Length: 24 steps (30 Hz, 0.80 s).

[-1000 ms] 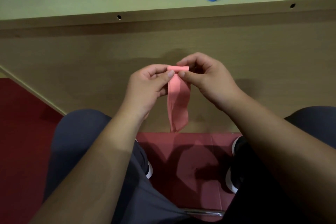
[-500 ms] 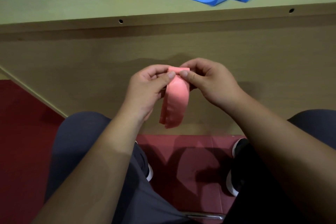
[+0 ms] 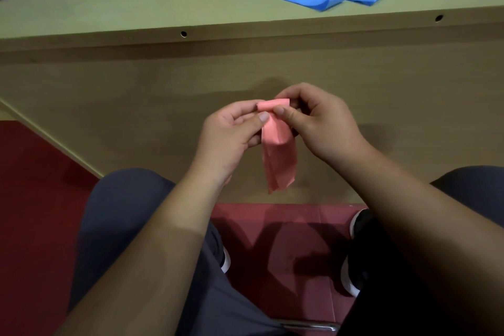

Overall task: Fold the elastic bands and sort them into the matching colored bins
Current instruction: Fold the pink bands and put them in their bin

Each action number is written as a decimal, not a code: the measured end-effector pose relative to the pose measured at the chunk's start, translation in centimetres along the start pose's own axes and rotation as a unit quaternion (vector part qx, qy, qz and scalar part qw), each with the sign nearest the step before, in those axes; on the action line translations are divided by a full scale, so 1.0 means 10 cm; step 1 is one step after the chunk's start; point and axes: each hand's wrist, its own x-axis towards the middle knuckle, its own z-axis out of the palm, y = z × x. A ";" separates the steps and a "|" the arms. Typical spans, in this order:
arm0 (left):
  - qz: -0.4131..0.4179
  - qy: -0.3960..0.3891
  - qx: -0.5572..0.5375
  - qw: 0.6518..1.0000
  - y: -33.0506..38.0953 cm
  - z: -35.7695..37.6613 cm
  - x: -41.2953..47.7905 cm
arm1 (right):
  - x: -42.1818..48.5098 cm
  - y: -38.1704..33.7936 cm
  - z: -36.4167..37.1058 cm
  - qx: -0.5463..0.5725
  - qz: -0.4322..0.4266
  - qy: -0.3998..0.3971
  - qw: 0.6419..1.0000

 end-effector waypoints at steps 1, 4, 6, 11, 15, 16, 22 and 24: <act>0.004 -0.005 0.001 1.000 -0.01 0.00 0.01 | 0.00 0.01 0.01 -0.004 -0.001 0.003 1.000; 0.019 -0.014 0.012 1.000 -0.03 0.01 0.00 | -0.01 0.01 0.03 0.003 -0.001 0.015 1.000; 0.028 -0.014 0.027 0.999 -0.02 0.01 -0.01 | -0.01 0.00 0.05 0.023 0.014 0.025 0.999; 0.050 0.006 0.069 0.996 -0.04 -0.04 0.02 | -0.01 -0.02 0.06 0.047 0.026 0.023 0.998; 0.091 0.039 0.138 0.985 -0.08 -0.06 0.03 | 0.01 -0.04 0.02 0.038 0.012 0.029 0.999; 0.106 0.043 0.177 0.978 -0.10 -0.07 0.03 | 0.02 -0.05 0.00 0.037 0.010 0.033 0.999; 0.068 -0.014 0.174 0.982 -0.21 -0.01 0.07 | 0.04 -0.07 -0.04 0.039 0.006 0.055 0.998; 0.067 -0.039 0.161 0.984 -0.23 0.03 0.07 | 0.04 -0.08 -0.04 0.034 0.005 0.056 0.998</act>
